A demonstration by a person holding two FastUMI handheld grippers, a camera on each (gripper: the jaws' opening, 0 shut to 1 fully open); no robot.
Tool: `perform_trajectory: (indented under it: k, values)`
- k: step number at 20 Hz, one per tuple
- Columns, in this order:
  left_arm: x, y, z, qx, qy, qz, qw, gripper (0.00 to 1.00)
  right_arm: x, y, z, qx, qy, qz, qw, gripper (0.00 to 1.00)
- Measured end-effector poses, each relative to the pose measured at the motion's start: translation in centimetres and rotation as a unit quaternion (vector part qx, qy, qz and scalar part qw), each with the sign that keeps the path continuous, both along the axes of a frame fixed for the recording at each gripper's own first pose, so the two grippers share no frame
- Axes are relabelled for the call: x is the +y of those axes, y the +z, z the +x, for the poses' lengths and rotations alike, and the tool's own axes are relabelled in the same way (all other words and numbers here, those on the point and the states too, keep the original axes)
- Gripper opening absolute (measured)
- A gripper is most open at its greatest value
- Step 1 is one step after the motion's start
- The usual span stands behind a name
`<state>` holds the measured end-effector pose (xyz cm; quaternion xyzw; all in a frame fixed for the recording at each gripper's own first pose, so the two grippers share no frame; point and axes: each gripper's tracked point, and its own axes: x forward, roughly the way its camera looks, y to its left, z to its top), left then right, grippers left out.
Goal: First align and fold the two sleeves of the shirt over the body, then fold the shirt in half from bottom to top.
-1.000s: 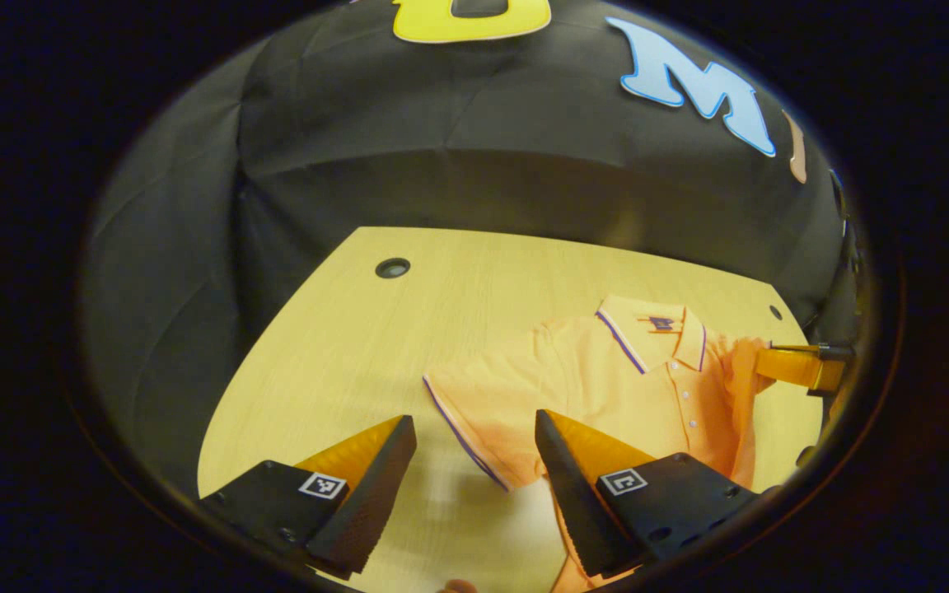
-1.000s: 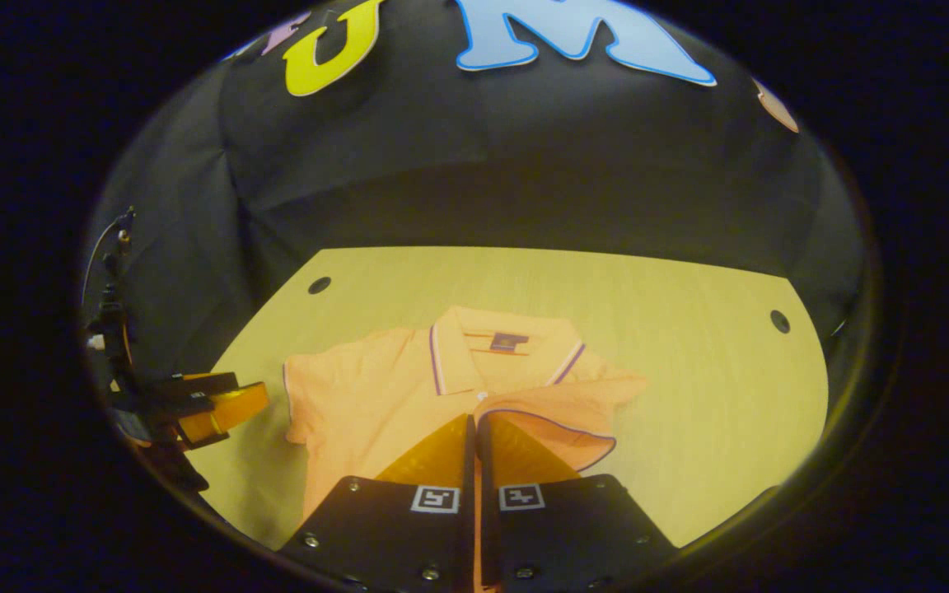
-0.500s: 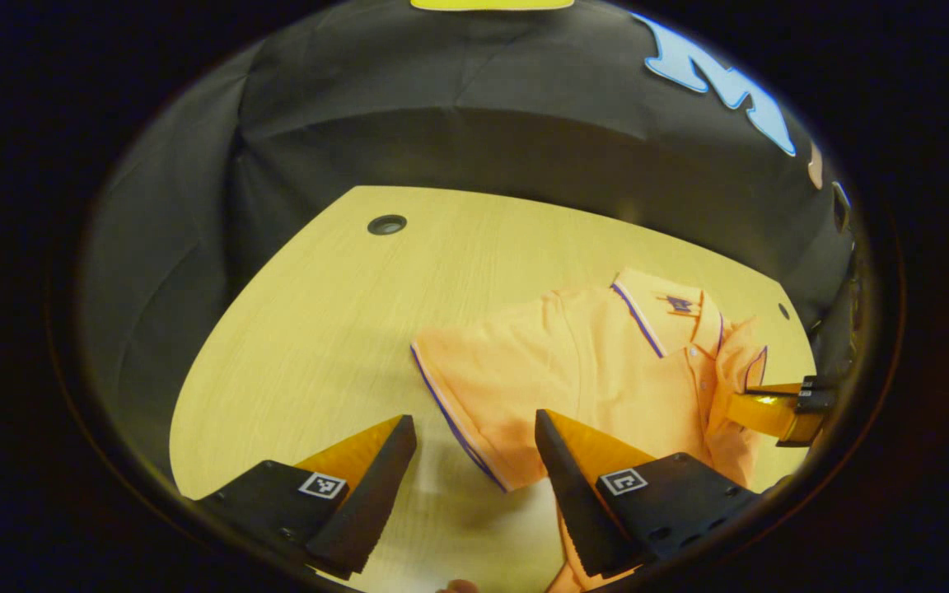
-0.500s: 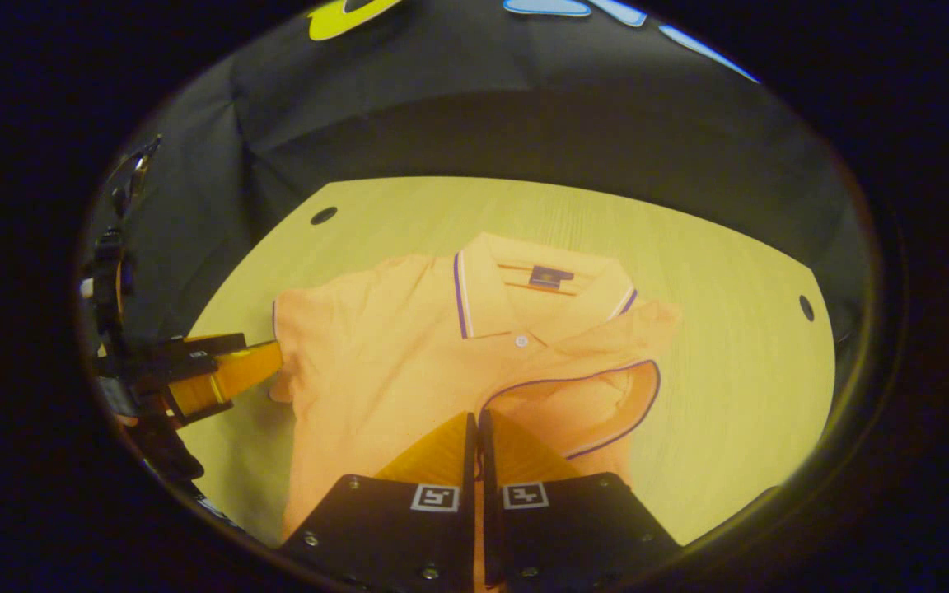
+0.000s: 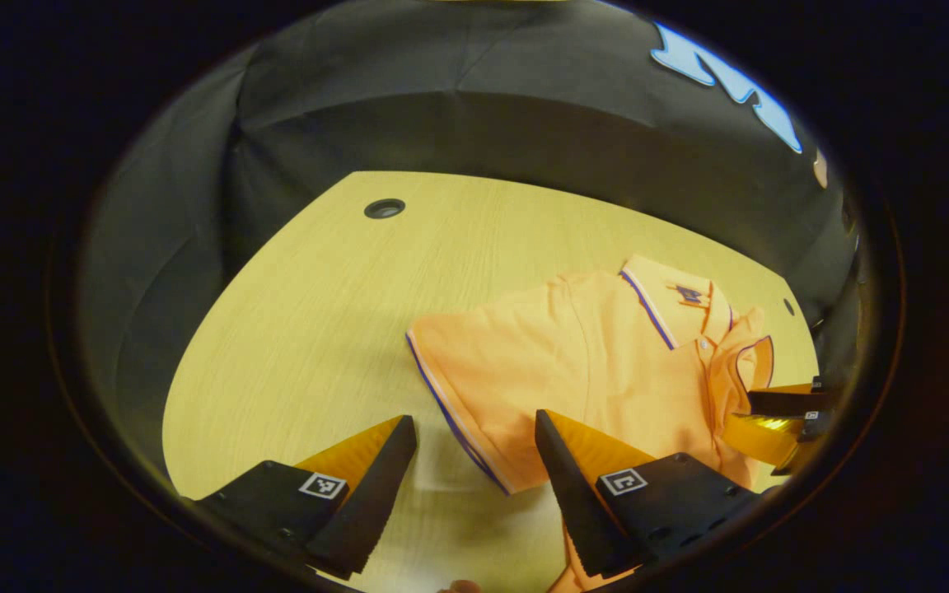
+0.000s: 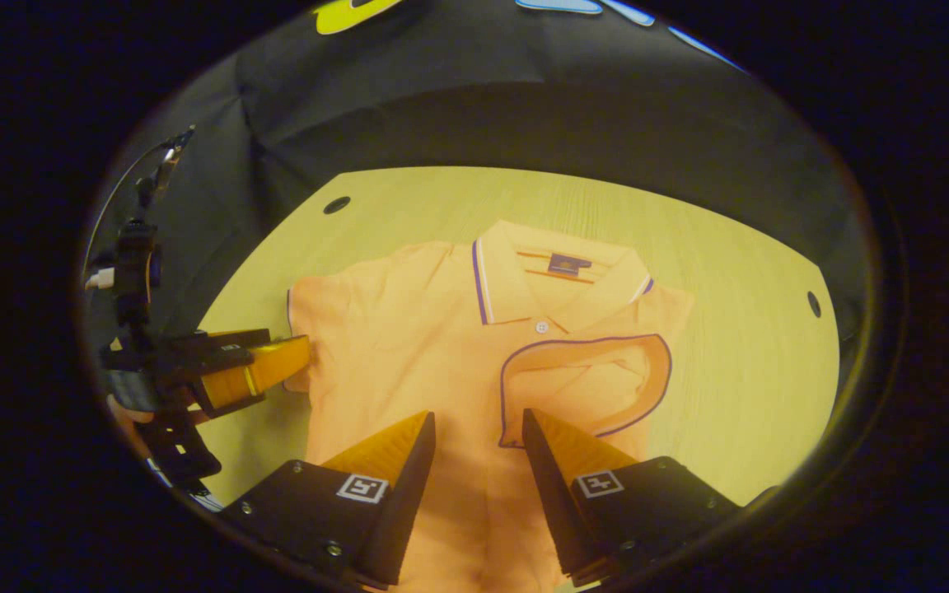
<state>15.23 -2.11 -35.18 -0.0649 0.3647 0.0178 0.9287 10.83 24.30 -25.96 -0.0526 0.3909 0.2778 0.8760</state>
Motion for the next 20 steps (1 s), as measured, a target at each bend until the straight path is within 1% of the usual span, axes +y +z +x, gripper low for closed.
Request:
perform_trajectory:
  k: [4,7,10,11,14,15,17,19,20]
  values:
    - [-0.3,-0.6,0.0,0.006,0.007,-0.005,1.0,0.96,-0.2,1.1,-0.4,-0.007,-0.005,0.01,1.0,0.68]
    - [-0.3,-0.8,0.2,0.013,0.004,0.012,1.0,0.95,-0.5,1.7,-0.3,-0.012,-0.01,0.014,1.0,0.68]
    - [-0.1,-1.3,0.3,0.03,-0.002,0.043,0.999,0.96,-0.9,1.7,-0.2,-0.011,-0.019,0.018,1.0,0.68]
    - [-0.4,-1.1,0.6,0.026,-0.003,0.042,0.999,0.95,-1.1,1.8,-0.2,-0.01,-0.023,0.019,1.0,0.68]
    - [-0.3,-0.9,0.9,0.018,-0.006,0.041,0.999,0.79,-1.5,1.8,-0.1,-0.009,-0.03,0.019,0.999,0.68]
    - [-0.2,-1.0,1.0,0.016,-0.006,0.038,0.999,0.63,-1.7,1.9,0.0,-0.008,-0.032,0.019,0.999,0.68]
    - [-0.1,-0.9,1.1,0.008,-0.004,0.027,1.0,0.37,-1.9,1.9,0.1,-0.009,-0.036,0.02,0.999,0.68]
    - [-0.3,-0.7,1.2,0.004,-0.011,0.011,1.0,0.24,-2.1,2.0,0.2,-0.009,-0.038,0.02,0.999,0.68]
    - [-0.3,-0.7,1.0,0.006,-0.013,0.0,1.0,0.24,-2.1,2.0,0.2,-0.009,-0.039,0.02,0.999,0.68]
